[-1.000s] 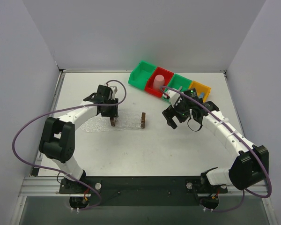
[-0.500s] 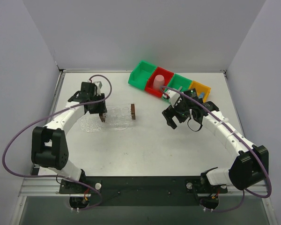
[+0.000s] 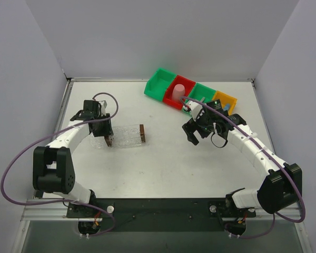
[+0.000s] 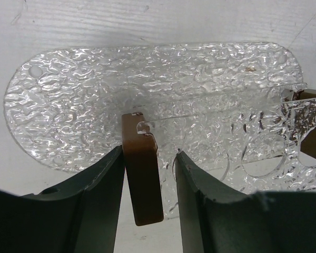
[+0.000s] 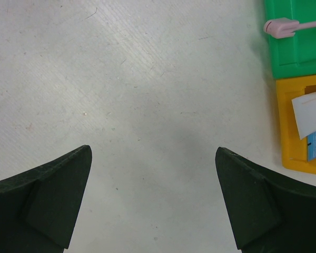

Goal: Prepare toiletry sets of a toothbrush and toothpaste on the tray

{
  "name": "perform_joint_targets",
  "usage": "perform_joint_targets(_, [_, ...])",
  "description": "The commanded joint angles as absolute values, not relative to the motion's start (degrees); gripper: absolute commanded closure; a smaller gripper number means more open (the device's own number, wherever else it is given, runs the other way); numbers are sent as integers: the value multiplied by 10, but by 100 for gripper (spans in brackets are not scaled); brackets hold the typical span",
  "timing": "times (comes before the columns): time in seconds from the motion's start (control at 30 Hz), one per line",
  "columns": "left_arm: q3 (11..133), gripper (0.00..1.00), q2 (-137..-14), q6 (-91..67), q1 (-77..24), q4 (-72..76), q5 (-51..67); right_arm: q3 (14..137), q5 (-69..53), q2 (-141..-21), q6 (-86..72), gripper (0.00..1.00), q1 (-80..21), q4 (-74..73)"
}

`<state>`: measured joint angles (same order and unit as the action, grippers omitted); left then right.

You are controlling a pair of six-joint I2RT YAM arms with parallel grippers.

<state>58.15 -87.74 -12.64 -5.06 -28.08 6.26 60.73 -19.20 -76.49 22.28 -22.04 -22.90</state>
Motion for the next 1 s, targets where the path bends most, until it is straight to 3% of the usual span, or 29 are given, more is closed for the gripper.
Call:
perform_joint_targets(0.0, [582,70,-860,-120,-40,-239,87,603,-209,-761,214,3,-216,-221])
perform_joint_targets(0.97, [584,68,-895,-99,-36,-212,72,596,-226,-773,220,3,-216,-223])
